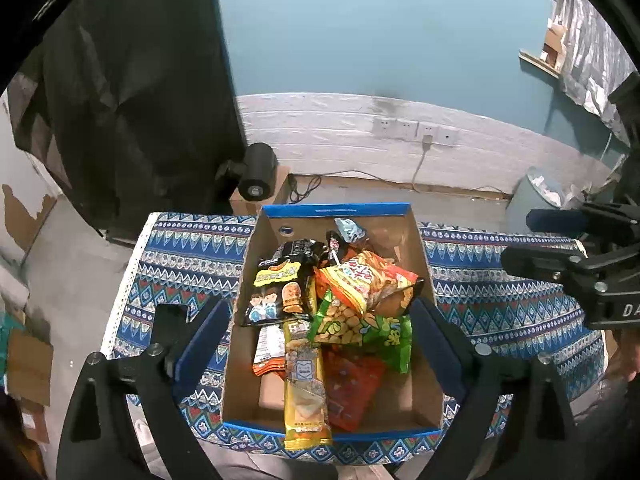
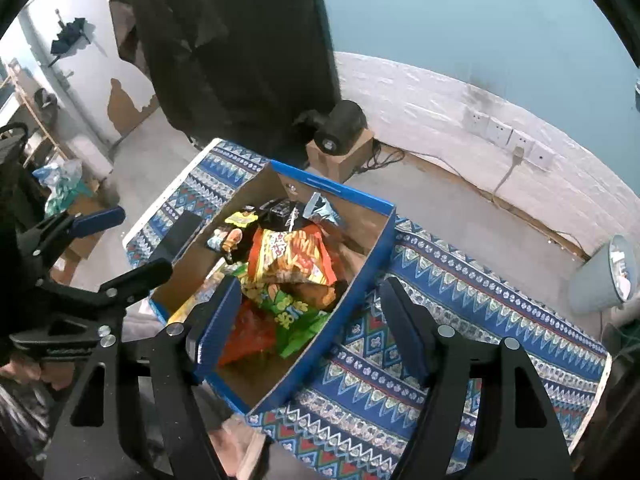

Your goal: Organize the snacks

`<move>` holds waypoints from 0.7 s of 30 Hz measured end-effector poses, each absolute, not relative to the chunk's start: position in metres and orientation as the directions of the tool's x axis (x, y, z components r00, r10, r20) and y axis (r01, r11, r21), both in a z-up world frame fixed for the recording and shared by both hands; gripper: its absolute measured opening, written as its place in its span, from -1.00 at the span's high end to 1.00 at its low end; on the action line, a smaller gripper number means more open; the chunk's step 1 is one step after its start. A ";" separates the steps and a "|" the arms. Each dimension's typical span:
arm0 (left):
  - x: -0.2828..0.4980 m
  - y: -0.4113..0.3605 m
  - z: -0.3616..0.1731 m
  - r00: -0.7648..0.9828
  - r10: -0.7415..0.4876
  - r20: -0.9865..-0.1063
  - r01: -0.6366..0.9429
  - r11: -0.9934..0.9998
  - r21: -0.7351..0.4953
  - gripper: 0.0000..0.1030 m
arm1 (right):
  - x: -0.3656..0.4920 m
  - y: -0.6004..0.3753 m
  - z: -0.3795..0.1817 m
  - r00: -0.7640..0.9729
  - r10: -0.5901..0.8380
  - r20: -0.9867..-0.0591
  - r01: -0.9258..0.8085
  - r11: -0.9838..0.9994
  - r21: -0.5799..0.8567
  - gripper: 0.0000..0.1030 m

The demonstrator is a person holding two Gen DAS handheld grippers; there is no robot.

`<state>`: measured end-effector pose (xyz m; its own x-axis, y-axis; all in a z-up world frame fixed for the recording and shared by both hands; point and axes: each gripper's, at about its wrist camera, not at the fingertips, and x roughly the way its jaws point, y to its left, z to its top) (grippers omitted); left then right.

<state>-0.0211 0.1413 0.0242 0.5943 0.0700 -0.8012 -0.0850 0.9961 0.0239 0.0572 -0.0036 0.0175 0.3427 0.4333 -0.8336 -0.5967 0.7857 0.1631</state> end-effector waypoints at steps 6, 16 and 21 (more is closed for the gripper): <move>-0.026 0.135 0.032 0.613 0.066 -0.787 -0.070 0.997 0.029 -0.81 | 0.051 -0.012 0.023 0.359 0.440 -0.823 -0.600 0.784 0.157 -0.46; -0.031 0.123 0.052 0.658 0.037 -0.752 -0.042 0.999 0.013 -0.82 | 0.048 -0.020 0.023 0.343 0.457 -0.820 -0.603 0.777 0.181 -0.46; -0.028 0.121 0.048 0.652 0.055 -0.756 -0.041 0.998 0.037 -0.82 | 0.050 -0.023 0.020 0.334 0.455 -0.825 -0.601 0.777 0.186 -0.46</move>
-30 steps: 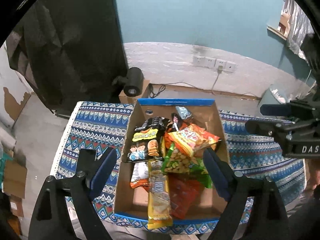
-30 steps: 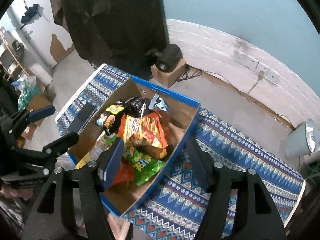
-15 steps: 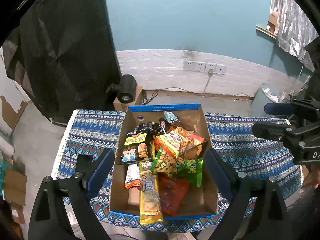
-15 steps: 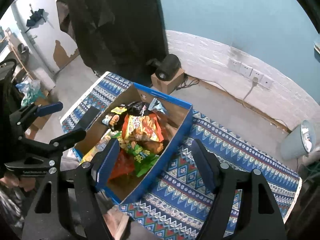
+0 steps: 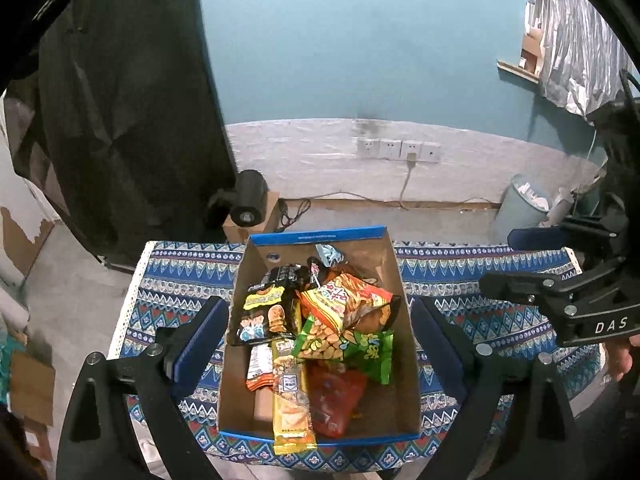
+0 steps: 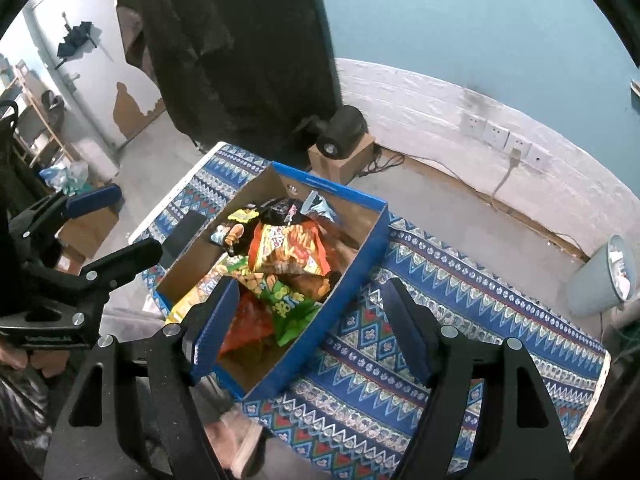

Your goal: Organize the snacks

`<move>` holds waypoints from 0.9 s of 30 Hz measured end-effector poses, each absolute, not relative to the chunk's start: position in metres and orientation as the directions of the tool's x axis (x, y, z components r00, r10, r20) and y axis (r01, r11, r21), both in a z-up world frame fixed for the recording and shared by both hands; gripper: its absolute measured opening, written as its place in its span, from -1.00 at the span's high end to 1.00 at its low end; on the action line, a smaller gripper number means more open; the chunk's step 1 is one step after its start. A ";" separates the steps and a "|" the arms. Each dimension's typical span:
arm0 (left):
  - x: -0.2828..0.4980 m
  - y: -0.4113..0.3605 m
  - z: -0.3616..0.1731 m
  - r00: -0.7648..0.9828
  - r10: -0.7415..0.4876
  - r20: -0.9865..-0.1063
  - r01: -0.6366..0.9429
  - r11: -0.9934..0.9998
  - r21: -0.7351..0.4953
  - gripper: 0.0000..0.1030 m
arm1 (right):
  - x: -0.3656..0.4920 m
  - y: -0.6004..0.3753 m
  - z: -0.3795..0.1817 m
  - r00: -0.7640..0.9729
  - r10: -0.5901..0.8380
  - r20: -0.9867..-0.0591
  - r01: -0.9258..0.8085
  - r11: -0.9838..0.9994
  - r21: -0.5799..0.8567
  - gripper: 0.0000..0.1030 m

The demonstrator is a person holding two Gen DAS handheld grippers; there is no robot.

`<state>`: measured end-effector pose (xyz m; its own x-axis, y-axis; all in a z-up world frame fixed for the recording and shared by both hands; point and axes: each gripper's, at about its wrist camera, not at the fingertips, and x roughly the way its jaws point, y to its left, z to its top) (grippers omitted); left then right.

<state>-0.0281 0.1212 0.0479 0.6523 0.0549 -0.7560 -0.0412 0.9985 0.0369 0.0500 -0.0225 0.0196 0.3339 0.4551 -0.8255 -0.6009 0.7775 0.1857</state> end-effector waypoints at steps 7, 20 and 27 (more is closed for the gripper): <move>-0.027 0.121 0.043 0.642 0.067 -0.764 -0.046 0.998 0.049 -0.82 | 0.051 -0.024 0.017 0.322 0.455 -0.830 -0.596 0.779 0.196 -0.46; -0.027 0.123 0.043 0.630 0.053 -0.775 -0.046 0.998 0.031 -0.82 | 0.049 -0.023 0.014 0.312 0.452 -0.836 -0.597 0.777 0.198 -0.46; -0.025 0.122 0.041 0.619 0.061 -0.783 -0.049 0.998 0.040 -0.82 | 0.049 -0.023 0.014 0.309 0.453 -0.836 -0.599 0.776 0.199 -0.46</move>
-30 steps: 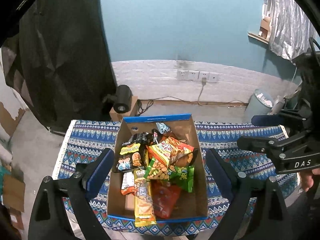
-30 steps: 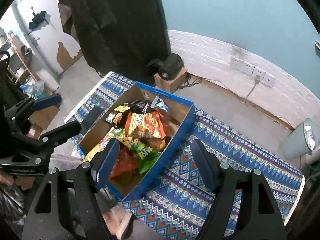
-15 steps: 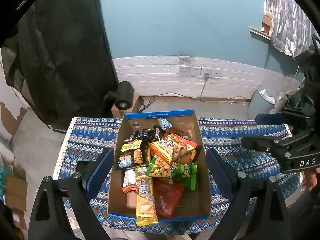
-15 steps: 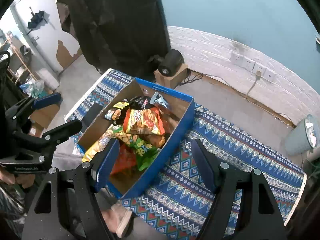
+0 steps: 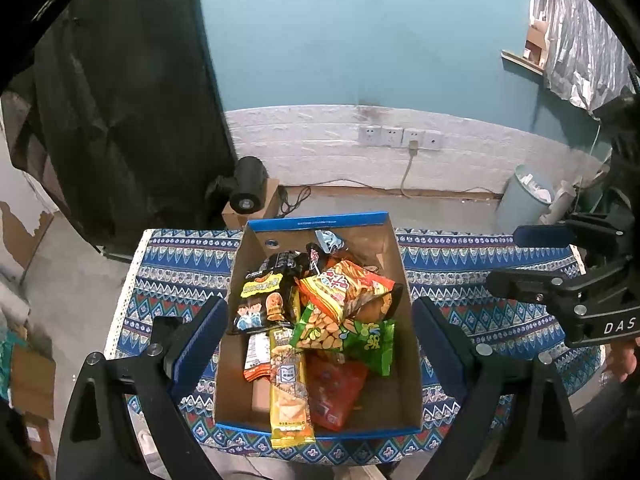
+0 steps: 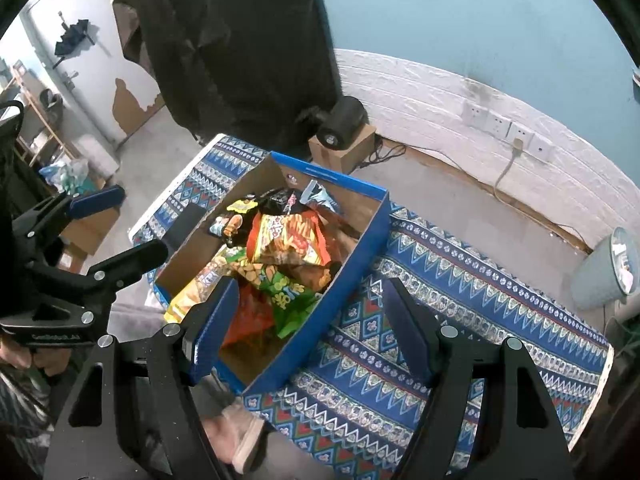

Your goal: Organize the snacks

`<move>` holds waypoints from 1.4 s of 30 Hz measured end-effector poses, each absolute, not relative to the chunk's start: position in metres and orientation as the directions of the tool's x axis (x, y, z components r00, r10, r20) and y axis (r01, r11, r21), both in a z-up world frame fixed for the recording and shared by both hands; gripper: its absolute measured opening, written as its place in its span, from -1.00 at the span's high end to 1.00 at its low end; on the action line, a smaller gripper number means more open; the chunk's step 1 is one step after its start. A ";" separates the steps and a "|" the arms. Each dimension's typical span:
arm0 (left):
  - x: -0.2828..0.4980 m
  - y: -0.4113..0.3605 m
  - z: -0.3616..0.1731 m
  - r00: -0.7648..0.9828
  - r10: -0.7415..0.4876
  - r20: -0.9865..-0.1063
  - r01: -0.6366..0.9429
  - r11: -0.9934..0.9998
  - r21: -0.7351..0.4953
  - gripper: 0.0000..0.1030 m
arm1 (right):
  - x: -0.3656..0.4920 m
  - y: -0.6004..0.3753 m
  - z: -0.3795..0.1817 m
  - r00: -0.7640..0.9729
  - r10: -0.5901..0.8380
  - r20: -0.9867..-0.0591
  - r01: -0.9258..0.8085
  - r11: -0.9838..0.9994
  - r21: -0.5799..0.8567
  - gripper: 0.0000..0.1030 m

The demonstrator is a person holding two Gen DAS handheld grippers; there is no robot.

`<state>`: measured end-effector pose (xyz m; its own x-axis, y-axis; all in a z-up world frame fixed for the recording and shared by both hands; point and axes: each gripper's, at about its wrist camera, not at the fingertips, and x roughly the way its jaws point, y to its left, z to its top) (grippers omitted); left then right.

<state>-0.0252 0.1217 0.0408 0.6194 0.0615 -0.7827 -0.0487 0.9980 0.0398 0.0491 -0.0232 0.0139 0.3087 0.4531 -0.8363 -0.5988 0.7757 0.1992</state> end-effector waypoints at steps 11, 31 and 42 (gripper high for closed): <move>-0.024 0.119 0.037 0.605 0.049 -0.795 -0.038 0.999 0.033 -0.82 | 0.049 -0.026 0.013 0.307 0.452 -0.838 -0.596 0.778 0.201 -0.46; -0.021 0.118 0.033 0.592 0.049 -0.805 -0.034 0.999 0.035 -0.82 | 0.049 -0.025 0.013 0.307 0.450 -0.838 -0.595 0.778 0.200 -0.46; -0.023 0.118 0.033 0.593 0.044 -0.804 -0.030 0.999 0.032 -0.82 | 0.049 -0.026 0.013 0.306 0.449 -0.840 -0.595 0.779 0.200 -0.46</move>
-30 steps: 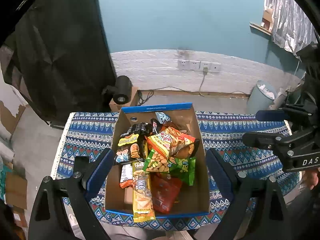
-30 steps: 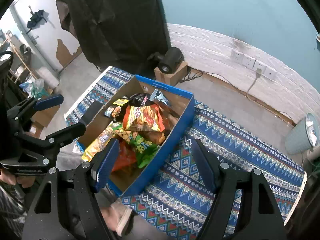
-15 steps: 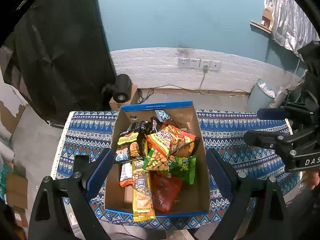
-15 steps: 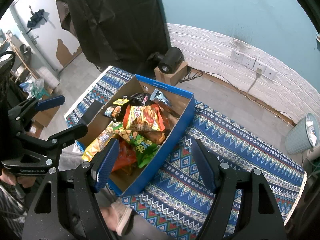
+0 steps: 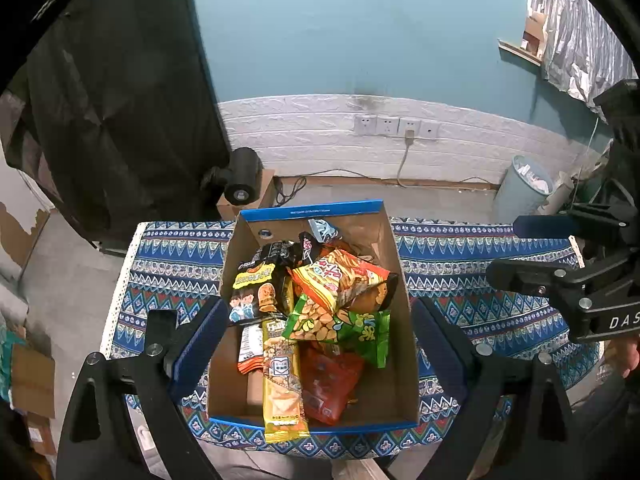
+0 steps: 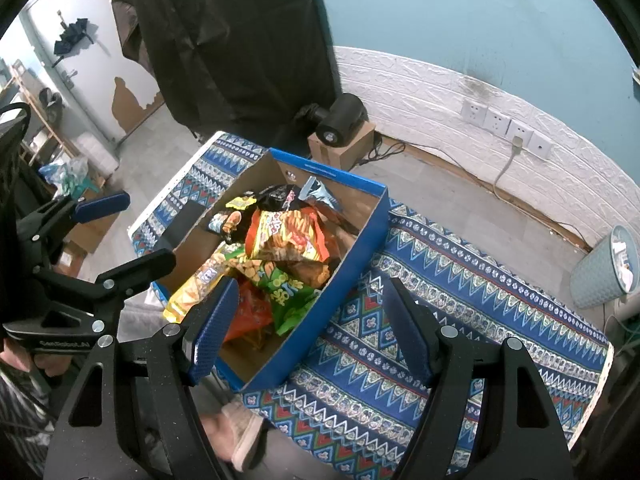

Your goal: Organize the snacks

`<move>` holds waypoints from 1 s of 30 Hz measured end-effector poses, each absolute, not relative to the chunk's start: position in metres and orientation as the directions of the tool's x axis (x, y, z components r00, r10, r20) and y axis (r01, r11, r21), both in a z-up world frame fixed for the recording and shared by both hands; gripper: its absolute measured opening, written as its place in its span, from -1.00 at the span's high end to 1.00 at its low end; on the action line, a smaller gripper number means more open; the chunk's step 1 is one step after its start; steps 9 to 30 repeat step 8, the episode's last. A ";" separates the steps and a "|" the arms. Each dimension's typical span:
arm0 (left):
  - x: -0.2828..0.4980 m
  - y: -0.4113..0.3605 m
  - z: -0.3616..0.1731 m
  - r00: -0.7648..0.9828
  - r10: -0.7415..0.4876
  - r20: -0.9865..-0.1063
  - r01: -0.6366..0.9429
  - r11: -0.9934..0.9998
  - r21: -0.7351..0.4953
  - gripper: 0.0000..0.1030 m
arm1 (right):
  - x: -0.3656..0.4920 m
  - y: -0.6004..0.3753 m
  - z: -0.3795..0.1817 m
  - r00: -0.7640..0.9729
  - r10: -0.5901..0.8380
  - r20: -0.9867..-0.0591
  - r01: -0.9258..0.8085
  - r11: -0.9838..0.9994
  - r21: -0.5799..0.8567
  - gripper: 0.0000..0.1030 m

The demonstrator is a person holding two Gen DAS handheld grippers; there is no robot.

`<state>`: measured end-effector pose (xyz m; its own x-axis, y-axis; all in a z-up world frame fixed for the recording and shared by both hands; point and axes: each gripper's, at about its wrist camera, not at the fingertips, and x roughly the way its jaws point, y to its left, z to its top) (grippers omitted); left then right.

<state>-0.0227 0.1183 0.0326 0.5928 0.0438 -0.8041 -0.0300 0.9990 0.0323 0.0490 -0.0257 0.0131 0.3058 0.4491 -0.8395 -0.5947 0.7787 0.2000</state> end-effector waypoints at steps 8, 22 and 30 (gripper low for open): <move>-0.023 0.118 0.032 0.589 0.043 -0.807 -0.030 0.999 0.032 -0.82 | 0.049 -0.026 0.013 0.306 0.450 -0.839 -0.596 0.778 0.200 -0.46; -0.023 0.118 0.032 0.589 0.043 -0.807 -0.030 0.999 0.032 -0.82 | 0.049 -0.026 0.013 0.306 0.450 -0.839 -0.596 0.778 0.200 -0.46; -0.023 0.118 0.032 0.589 0.043 -0.807 -0.030 0.999 0.032 -0.82 | 0.049 -0.026 0.013 0.306 0.450 -0.839 -0.596 0.778 0.200 -0.46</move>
